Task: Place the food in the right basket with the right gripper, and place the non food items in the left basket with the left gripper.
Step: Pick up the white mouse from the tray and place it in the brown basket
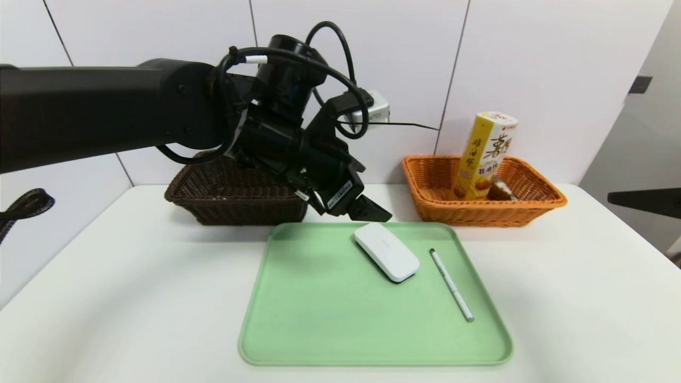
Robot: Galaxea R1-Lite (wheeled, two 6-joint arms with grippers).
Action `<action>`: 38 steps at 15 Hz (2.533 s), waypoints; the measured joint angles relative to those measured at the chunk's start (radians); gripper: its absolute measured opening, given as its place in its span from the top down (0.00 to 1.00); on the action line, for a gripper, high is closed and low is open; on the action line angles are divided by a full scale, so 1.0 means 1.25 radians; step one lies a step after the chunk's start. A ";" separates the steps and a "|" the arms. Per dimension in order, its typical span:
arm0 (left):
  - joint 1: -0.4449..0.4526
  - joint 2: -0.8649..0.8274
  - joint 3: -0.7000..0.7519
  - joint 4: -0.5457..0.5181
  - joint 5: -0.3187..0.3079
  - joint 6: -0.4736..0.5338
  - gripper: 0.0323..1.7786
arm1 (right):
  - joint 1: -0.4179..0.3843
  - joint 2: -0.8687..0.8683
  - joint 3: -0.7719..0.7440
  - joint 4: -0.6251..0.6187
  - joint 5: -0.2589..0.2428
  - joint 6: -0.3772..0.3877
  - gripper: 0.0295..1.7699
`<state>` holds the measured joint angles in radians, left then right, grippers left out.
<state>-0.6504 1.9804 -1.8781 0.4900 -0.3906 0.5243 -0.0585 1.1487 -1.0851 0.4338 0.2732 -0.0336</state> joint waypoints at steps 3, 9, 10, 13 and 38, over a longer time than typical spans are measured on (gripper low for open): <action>0.011 0.046 -0.025 0.001 -0.078 0.118 0.05 | 0.023 -0.011 0.019 0.000 0.001 0.002 0.04; 0.012 0.171 -0.070 -0.029 -0.093 0.212 0.05 | 0.040 -0.033 0.051 -0.002 0.002 0.002 0.04; 0.012 0.185 -0.072 -0.024 -0.095 0.213 0.05 | 0.041 -0.036 0.057 -0.004 0.006 0.002 0.04; 0.012 0.205 -0.073 -0.003 -0.157 0.213 0.05 | 0.041 -0.047 0.072 -0.005 0.030 0.004 0.04; -0.025 0.236 -0.081 0.041 -0.064 0.412 0.05 | 0.041 -0.077 0.136 -0.006 0.044 0.007 0.04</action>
<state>-0.6815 2.2749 -1.9791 0.5415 -0.4709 1.0389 -0.0077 1.0521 -0.9153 0.4257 0.3279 -0.0253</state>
